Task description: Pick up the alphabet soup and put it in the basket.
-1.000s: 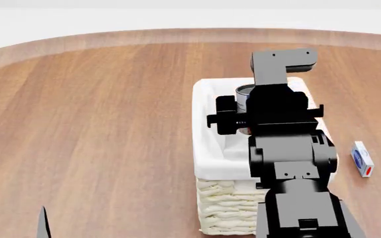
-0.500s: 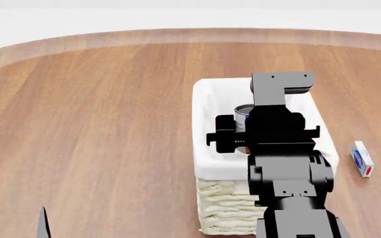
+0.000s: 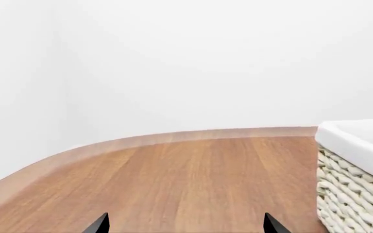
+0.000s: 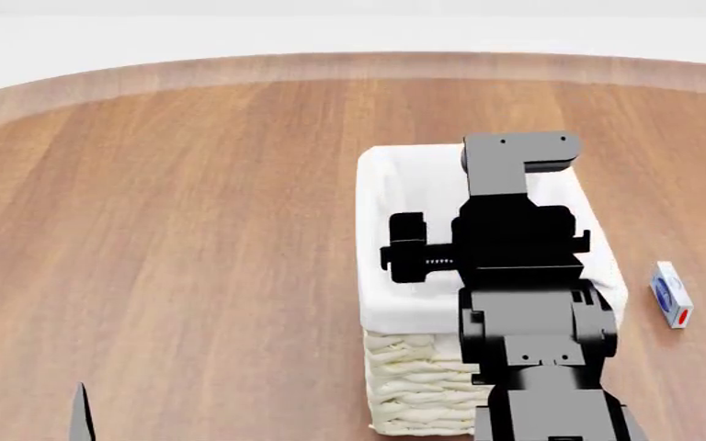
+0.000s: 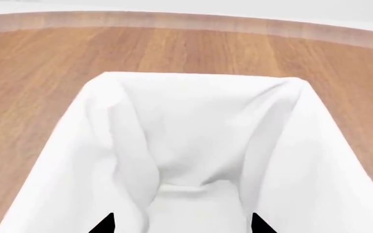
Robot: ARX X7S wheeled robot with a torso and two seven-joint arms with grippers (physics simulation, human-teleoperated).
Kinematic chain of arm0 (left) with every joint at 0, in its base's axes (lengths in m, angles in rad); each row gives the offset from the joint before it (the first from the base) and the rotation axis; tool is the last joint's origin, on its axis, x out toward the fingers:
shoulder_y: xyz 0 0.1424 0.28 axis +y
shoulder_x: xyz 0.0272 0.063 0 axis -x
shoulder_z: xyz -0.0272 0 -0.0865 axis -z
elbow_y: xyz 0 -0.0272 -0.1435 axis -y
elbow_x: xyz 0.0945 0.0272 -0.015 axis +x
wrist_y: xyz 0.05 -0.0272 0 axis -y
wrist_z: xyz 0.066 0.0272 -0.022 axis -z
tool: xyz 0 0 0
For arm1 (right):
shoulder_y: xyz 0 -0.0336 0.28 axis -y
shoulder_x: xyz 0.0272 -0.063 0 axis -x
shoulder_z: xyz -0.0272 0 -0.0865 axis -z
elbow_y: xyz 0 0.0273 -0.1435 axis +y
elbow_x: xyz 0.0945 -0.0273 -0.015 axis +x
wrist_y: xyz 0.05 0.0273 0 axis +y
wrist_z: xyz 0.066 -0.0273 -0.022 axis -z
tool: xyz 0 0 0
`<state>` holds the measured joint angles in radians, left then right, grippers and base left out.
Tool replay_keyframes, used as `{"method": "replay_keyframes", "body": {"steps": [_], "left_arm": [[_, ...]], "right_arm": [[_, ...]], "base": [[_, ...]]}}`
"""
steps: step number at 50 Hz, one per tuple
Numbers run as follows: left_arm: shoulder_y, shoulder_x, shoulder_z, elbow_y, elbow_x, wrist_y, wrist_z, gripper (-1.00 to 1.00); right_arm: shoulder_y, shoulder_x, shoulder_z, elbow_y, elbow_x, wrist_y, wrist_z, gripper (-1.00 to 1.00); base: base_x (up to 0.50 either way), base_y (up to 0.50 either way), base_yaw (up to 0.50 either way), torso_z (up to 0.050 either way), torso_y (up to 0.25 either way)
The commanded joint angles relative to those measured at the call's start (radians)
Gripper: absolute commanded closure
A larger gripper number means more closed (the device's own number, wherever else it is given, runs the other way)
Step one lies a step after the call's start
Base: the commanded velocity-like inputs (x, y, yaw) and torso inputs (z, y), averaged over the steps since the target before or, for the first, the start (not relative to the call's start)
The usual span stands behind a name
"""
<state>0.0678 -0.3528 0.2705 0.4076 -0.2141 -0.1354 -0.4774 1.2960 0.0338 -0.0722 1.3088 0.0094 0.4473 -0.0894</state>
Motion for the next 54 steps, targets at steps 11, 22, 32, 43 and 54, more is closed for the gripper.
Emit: {"method": "replay_keyframes", "body": {"steps": [11,22,32,43,54], "left_arm": [[-0.005,-0.003,0.004,-0.005,-0.006,0.0,-0.004,-1.0],[-0.004,-0.006,0.007,-0.002,-0.007,0.0,-0.006,-1.0],[-0.003,-0.009,0.007,0.002,-0.008,-0.001,-0.01,-1.0],[-0.003,-0.012,0.009,0.006,-0.009,-0.002,-0.013,-1.0],[-0.002,-0.015,0.014,0.013,-0.007,-0.005,-0.018,-1.0]], "right_arm": [[0.026,-0.003,0.071,0.0,0.013,-0.314,0.02,-1.0],[0.083,0.002,0.072,0.0,-0.001,-0.338,0.003,-1.0],[0.115,-0.001,0.09,0.0,0.0,-0.372,-0.028,-1.0],[0.125,0.006,0.108,-0.001,0.013,-0.475,-0.05,-1.0],[-0.269,0.023,0.06,-1.037,-0.008,0.014,-0.032,-1.0]], "base": [[0.0,0.0,0.0,0.0,0.0],[0.0,0.0,0.0,0.0,0.0],[0.0,0.0,0.0,0.0,0.0],[0.0,0.0,0.0,0.0,0.0],[0.0,0.0,0.0,0.0,0.0]]}}
